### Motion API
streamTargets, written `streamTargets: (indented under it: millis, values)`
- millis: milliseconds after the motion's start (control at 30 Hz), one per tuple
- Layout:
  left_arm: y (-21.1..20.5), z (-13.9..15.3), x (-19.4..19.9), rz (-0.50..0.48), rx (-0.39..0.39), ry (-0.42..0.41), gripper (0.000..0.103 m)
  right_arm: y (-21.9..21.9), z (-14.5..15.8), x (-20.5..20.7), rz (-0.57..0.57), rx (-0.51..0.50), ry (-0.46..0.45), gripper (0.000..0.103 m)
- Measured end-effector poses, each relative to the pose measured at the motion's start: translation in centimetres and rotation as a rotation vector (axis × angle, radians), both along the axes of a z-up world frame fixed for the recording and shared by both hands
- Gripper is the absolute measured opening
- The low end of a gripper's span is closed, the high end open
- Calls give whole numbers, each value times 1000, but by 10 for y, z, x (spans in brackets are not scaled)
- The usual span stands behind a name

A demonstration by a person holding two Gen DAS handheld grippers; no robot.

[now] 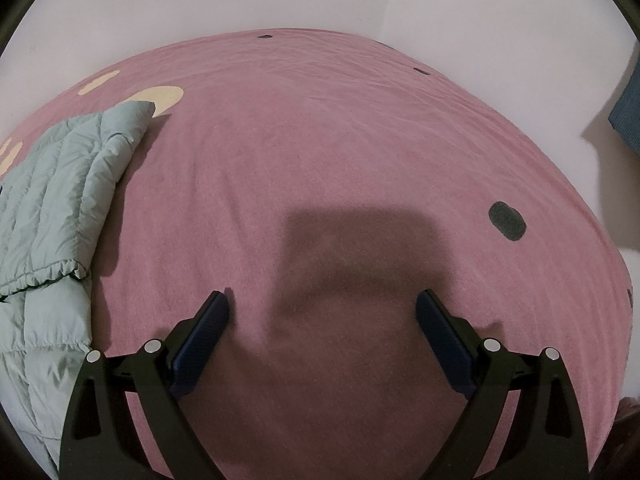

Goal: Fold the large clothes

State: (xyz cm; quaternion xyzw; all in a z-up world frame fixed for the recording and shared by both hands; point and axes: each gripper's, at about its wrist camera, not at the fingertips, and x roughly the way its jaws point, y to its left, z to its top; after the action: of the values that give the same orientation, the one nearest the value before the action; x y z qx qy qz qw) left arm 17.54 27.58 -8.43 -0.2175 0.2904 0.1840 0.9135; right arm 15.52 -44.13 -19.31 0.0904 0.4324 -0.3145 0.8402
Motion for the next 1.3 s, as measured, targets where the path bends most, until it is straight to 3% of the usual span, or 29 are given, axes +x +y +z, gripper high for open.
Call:
streamTargets:
  millis: [200,367,533,733,933,1167,1233,1300]
  values:
    - [-128,24,58,-251,86,-7,5,-1,1,-3,-2,12,-8,94]
    - [-242,26,93,-447,155,7,5,-4,1,-3,-4,20,-12,94]
    - [-340,28,108,-613,206,3,5,-3,1,-5,-7,28,-16,94]
    - [-439,7,119,-766,242,33,5,0,1,-8,-9,36,-22,94]
    - [-482,-28,118,-833,296,89,5,1,1,-10,-9,40,-25,94]
    - [-511,-57,107,-896,298,180,6,1,1,-10,-10,41,-26,94]
    - [-518,-61,101,-909,302,185,13,1,1,-10,-11,40,-25,94]
    - [-521,-56,91,-938,309,167,38,1,1,-10,-11,40,-26,94]
